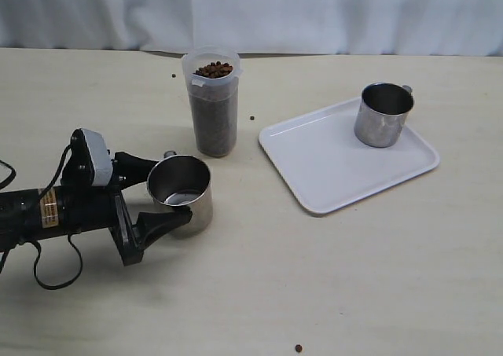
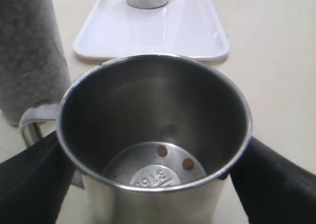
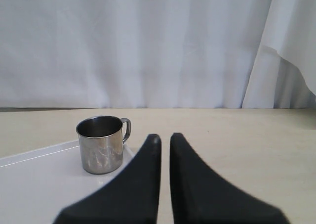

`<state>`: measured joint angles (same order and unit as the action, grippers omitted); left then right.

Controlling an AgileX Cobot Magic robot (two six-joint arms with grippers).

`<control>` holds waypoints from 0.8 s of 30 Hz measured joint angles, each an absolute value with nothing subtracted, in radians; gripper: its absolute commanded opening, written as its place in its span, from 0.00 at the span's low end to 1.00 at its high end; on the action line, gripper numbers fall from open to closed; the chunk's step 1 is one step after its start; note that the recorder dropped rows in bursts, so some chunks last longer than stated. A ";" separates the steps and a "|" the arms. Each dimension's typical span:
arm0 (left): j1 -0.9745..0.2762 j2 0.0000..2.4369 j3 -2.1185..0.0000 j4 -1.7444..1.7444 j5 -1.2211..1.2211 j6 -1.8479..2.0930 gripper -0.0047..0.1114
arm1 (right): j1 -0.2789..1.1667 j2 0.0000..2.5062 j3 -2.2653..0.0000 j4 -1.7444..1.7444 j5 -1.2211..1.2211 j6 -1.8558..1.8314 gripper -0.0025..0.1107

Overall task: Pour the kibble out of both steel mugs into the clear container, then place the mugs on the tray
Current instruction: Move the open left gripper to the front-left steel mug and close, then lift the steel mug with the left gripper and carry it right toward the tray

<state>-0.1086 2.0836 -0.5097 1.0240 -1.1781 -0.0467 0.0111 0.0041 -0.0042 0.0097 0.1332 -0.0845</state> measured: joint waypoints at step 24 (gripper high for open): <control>-0.312 1.943 -0.740 1.100 -1.156 -0.305 0.04 | 0.011 0.004 -0.004 0.010 0.133 -0.084 0.07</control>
